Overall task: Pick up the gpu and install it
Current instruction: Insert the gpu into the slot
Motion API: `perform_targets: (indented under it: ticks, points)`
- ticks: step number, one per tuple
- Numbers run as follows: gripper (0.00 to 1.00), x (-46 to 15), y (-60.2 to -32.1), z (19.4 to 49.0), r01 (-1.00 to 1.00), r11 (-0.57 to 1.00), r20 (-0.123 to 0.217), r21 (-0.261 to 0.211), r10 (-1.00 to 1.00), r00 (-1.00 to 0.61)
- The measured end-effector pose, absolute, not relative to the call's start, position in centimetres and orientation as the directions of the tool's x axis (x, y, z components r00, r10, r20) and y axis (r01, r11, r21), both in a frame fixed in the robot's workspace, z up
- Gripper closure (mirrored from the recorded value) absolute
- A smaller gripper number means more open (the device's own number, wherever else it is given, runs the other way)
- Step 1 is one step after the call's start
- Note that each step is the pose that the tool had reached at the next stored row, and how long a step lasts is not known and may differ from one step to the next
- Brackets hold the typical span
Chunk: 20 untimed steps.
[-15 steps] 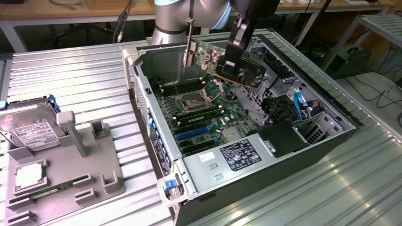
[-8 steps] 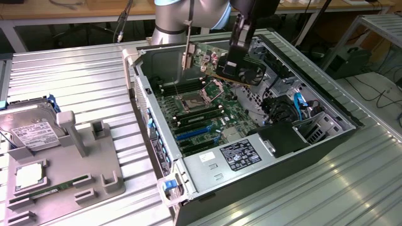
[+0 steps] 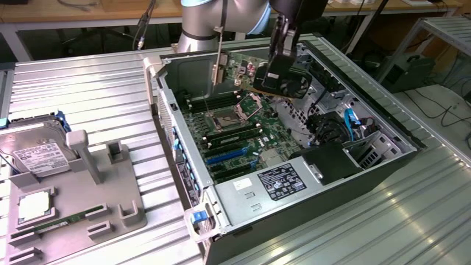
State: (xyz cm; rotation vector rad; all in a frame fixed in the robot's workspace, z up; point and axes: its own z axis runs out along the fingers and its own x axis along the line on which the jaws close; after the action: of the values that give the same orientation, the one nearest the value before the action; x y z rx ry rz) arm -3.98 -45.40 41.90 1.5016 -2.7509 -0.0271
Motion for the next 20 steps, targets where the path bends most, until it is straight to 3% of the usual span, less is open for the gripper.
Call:
perform_targets:
  ticks: [20]
  points:
    - [0.72, -3.98, -45.4, 41.9, -0.957, 0.291, -0.003, 0.019, -0.957, -0.291]
